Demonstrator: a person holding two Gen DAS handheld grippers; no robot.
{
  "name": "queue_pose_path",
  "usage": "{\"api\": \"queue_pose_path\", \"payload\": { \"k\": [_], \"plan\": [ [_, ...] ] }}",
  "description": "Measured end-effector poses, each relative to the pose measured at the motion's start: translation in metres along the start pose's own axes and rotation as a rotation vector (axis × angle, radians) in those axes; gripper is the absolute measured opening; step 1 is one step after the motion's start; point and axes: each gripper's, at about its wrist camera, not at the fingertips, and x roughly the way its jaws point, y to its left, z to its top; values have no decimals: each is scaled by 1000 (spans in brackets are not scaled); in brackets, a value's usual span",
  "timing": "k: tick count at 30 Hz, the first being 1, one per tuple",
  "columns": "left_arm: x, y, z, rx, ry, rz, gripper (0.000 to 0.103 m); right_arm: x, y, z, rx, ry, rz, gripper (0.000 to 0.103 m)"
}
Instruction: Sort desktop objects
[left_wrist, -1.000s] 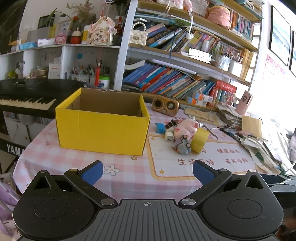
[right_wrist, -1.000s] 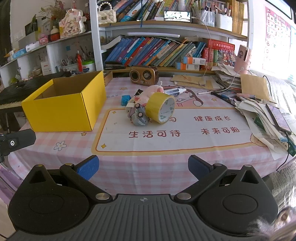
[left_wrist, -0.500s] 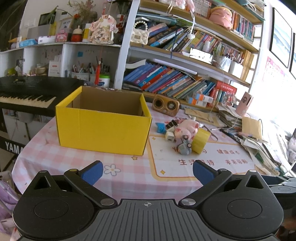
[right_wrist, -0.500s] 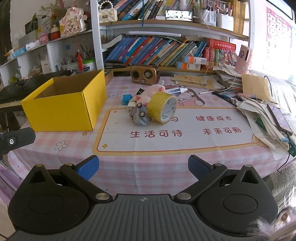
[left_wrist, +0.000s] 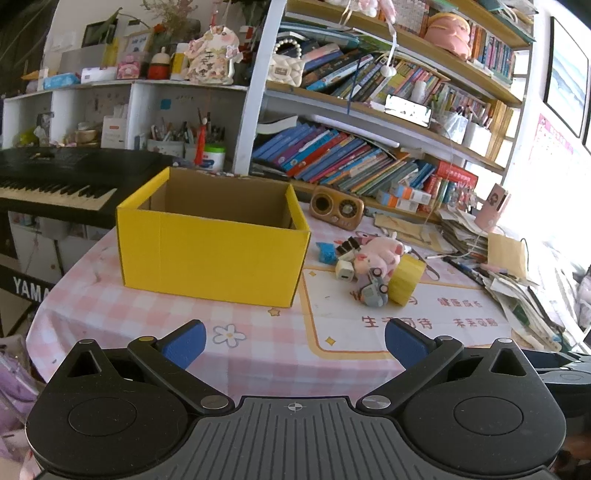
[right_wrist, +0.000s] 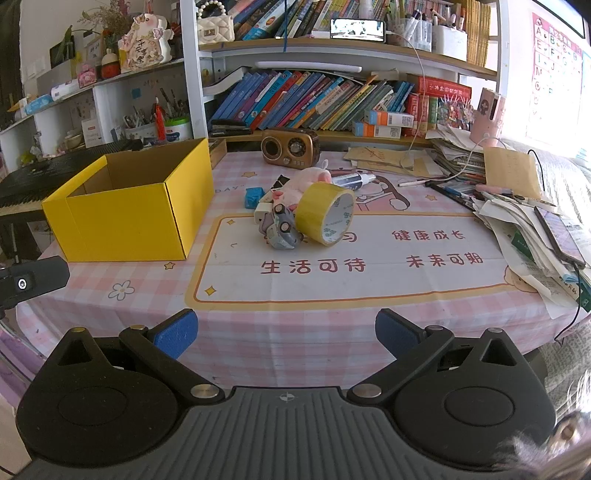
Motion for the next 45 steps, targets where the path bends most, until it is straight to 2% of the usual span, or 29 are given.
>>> {"api": "queue_pose_path", "payload": {
  "k": [45],
  "plan": [
    [2, 4, 0, -18, 15, 16, 103, 0, 3, -2, 8, 4, -3, 103]
  ]
}}
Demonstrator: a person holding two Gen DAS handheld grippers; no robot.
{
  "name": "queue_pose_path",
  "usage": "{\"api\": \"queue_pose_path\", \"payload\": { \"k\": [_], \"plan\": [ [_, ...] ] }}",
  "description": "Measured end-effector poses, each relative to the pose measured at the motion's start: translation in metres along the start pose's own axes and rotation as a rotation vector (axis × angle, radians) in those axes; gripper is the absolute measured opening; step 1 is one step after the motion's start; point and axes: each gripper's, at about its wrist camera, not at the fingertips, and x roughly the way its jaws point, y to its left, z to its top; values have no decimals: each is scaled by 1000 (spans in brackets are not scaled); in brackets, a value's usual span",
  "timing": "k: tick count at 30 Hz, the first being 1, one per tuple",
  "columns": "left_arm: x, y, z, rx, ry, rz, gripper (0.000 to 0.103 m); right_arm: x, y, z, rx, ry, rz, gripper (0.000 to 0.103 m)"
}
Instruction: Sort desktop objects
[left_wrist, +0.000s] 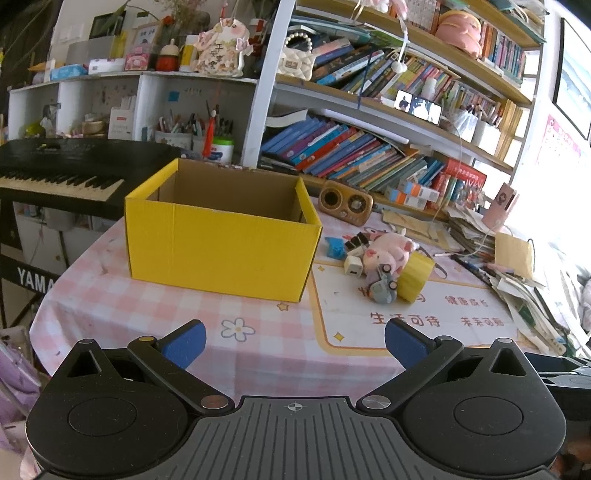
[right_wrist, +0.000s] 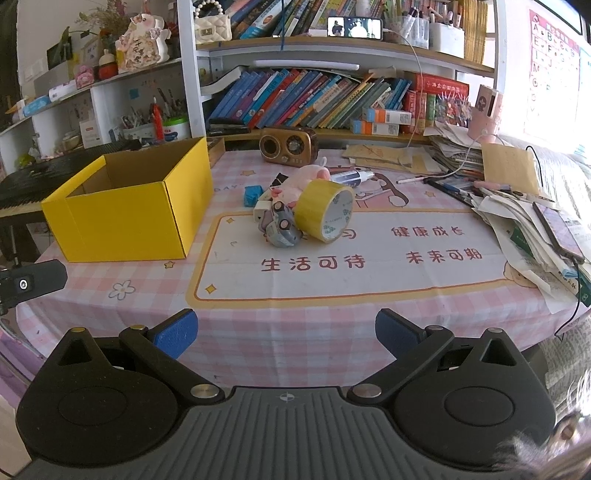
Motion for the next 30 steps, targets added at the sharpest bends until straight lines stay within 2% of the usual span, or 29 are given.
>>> {"api": "queue_pose_path", "payload": {
  "k": [30],
  "plan": [
    [38, -31, 8, 48, 41, -24, 103, 25, -32, 14, 28, 20, -16, 103]
  ]
}}
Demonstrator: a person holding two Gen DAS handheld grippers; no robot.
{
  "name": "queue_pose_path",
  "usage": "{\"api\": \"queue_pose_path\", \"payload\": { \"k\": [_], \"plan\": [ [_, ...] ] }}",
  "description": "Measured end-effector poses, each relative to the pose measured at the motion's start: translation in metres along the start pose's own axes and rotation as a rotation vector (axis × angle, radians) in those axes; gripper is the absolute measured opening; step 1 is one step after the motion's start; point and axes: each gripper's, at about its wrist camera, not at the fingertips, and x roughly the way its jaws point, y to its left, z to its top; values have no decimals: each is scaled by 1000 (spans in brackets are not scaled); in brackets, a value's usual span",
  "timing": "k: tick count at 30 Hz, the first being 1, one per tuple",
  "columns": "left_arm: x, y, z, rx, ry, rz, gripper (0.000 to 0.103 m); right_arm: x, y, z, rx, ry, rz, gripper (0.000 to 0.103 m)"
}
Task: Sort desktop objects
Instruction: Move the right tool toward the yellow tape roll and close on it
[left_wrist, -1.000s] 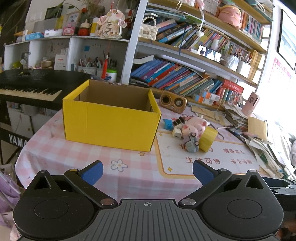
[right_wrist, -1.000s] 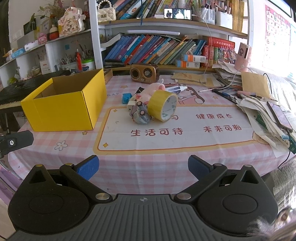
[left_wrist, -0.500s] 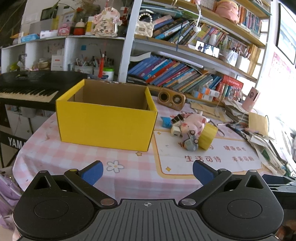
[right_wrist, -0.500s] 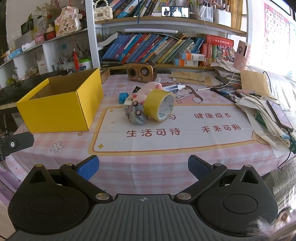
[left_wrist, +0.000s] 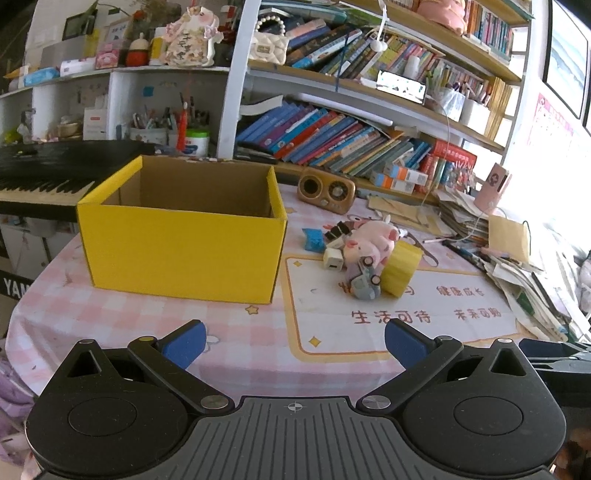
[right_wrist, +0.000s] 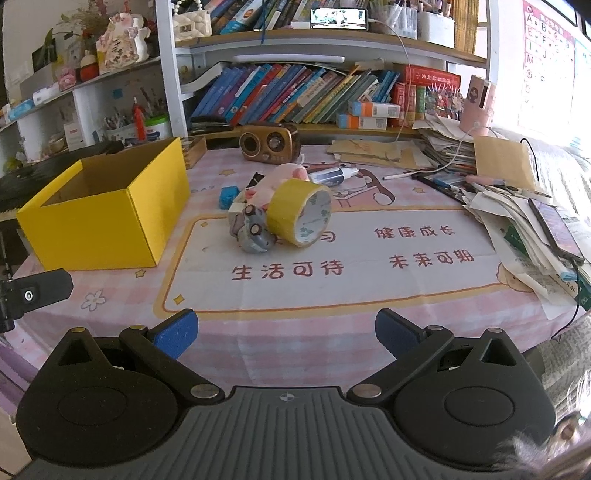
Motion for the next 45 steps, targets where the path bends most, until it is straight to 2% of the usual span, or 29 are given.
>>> {"api": "queue_pose_path", "payload": {
  "k": [23, 33, 45],
  "plan": [
    [58, -52, 19, 66, 55, -11, 103, 55, -45, 34, -4, 66, 31, 103],
    [79, -82, 27, 73, 50, -23, 103, 75, -75, 50, -7, 69, 47, 103],
    [92, -104, 32, 35, 52, 47, 103, 96, -104, 68, -32, 78, 117, 103]
  ]
}}
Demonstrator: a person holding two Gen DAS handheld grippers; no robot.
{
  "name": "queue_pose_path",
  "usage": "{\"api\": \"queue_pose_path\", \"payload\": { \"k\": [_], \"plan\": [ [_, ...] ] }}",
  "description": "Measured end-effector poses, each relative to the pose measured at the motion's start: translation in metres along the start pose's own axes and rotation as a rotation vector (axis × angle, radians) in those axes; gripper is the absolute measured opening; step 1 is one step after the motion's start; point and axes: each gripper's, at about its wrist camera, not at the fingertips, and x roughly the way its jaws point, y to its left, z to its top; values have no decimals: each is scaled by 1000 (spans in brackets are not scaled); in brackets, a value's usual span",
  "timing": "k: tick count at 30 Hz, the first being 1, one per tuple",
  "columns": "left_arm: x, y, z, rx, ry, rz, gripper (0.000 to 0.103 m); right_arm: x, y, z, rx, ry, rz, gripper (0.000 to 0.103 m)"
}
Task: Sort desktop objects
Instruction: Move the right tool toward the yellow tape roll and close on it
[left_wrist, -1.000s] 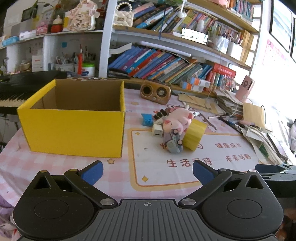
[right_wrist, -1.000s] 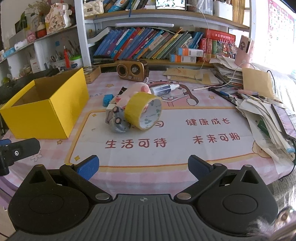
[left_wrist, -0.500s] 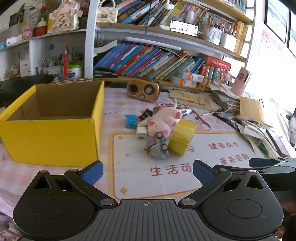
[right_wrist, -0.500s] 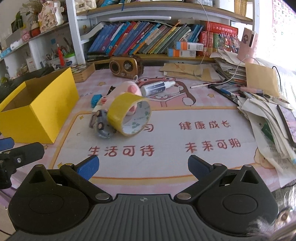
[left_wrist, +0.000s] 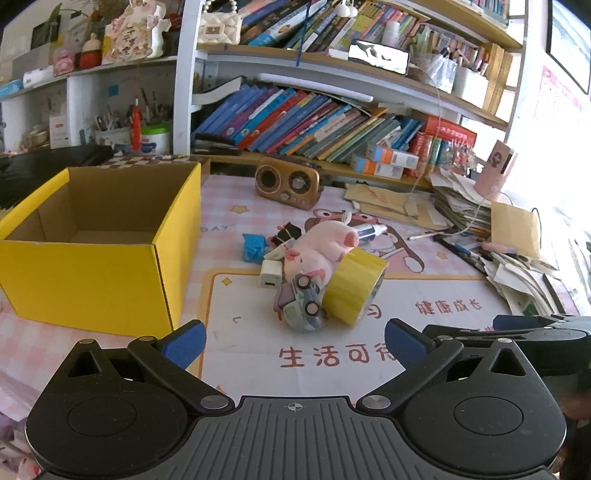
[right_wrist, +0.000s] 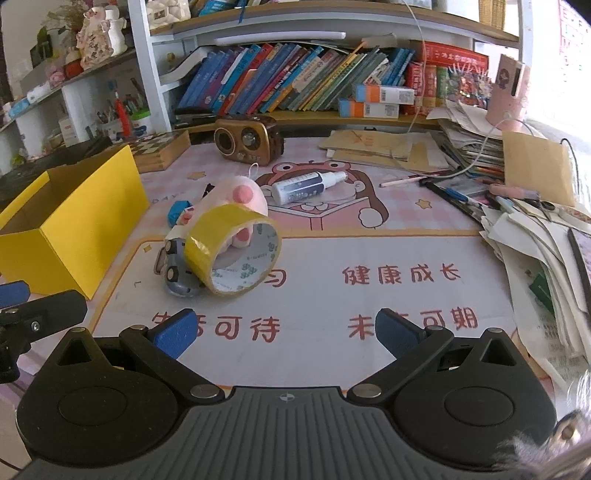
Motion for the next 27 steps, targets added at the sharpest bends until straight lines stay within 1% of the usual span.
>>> {"api": "queue_pose_path", "payload": {
  "k": [13, 19, 27],
  "plan": [
    [12, -17, 4, -14, 12, 57, 103, 23, -16, 16, -30, 17, 90, 103],
    [19, -19, 4, -27, 30, 80, 103, 39, -15, 25, -63, 30, 144, 103],
    [31, -25, 5, -36, 48, 95, 103, 61, -14, 33, -111, 57, 181, 103]
  ]
}}
